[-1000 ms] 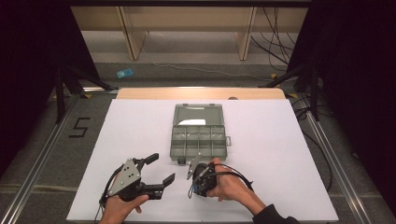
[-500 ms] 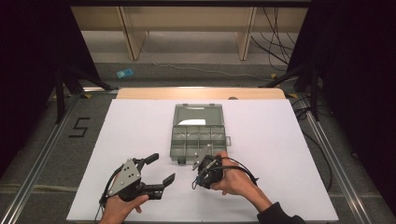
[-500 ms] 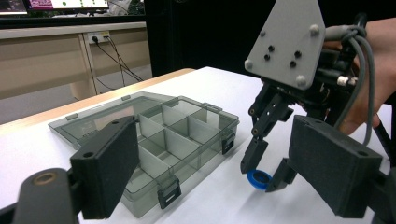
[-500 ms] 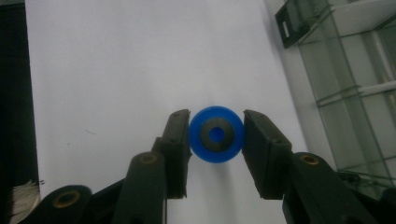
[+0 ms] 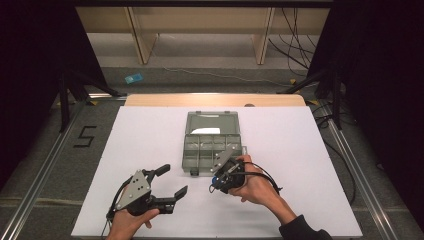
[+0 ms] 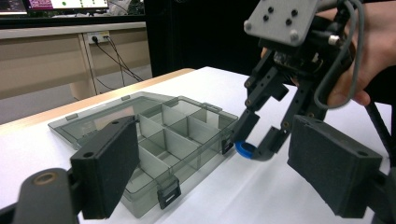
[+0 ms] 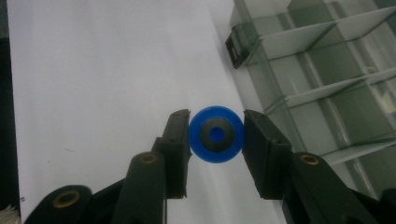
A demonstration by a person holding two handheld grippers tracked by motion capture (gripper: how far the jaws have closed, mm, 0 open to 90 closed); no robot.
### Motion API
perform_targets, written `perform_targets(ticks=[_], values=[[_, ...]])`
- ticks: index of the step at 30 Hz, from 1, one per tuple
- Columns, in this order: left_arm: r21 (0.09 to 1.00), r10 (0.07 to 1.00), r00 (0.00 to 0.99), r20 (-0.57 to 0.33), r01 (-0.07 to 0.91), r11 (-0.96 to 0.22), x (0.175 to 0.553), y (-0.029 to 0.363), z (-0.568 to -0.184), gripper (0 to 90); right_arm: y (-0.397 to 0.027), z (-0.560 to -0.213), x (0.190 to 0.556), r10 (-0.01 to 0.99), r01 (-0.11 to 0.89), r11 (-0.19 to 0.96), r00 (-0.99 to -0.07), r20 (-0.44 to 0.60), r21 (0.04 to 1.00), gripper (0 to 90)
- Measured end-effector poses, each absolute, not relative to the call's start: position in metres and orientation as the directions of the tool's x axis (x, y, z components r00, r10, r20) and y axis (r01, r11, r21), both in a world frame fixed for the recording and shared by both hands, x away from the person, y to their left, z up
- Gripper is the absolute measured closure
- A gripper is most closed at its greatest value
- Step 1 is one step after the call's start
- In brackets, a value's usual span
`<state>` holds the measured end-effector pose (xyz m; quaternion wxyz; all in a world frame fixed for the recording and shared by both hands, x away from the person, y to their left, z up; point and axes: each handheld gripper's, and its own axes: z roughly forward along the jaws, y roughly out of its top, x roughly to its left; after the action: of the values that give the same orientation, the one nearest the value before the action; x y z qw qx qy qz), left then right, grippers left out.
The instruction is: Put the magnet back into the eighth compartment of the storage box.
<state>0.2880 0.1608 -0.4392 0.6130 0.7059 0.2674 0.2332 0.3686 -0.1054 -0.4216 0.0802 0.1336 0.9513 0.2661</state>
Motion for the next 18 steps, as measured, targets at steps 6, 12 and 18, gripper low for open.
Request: perform_targets(ticks=[6,12,18], values=[[0.99,0.663,0.748,0.002,0.091,-0.105,0.288,0.161,-0.439,16.2,-0.113,-0.415,0.372,0.334,0.222,0.794,-0.937,-0.101,0.566,62.9],[0.99,0.663,0.748,0.001,0.092,-0.105,0.288,0.161,-0.439,16.2,-0.12,-0.409,0.377,0.366,0.234,0.77,-0.924,-0.112,0.594,62.9],[0.99,0.663,0.748,0.002,0.092,-0.107,0.288,0.161,-0.439,16.2,-0.128,-0.405,0.381,0.409,0.248,0.742,-0.904,-0.127,0.622,63.0]])
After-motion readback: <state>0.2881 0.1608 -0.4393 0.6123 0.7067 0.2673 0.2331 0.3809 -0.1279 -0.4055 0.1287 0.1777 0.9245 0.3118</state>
